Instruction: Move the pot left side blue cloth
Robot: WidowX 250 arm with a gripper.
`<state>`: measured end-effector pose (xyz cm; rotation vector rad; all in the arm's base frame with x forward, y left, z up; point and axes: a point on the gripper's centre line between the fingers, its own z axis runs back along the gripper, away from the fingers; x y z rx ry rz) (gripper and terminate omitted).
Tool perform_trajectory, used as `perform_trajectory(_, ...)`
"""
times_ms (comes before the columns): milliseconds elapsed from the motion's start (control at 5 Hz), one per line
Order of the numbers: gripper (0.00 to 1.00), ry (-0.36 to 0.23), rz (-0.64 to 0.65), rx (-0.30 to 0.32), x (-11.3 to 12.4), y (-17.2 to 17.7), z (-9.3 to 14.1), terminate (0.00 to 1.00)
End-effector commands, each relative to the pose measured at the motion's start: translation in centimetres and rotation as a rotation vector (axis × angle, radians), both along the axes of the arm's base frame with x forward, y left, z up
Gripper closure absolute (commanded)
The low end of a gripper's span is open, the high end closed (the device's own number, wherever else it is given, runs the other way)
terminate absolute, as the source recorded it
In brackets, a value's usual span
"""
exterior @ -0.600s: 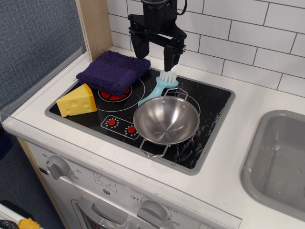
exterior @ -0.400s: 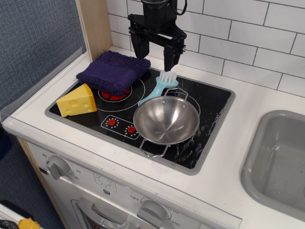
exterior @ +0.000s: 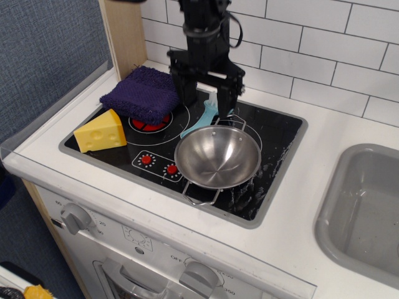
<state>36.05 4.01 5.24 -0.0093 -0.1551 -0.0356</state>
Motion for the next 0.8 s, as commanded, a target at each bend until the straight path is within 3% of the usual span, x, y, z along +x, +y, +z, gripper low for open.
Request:
perform_trajectory(0, 0.0, -0.108, -0.086, -0.024, -2.6, -3.0, 4.6, 0.0)
perform_trajectory(200, 0.0, -0.072, -0.149, -0.053, -5.2, -5.2, 4.2, 0.0)
perform_trajectory(400, 0.0, -0.018, -0.201, -0.04, -6.8, -7.2, 2.8, 0.0)
perform_trajectory(600, 0.0, 0.029, -0.201, -0.039, -7.3, -8.8, 1.0, 0.0)
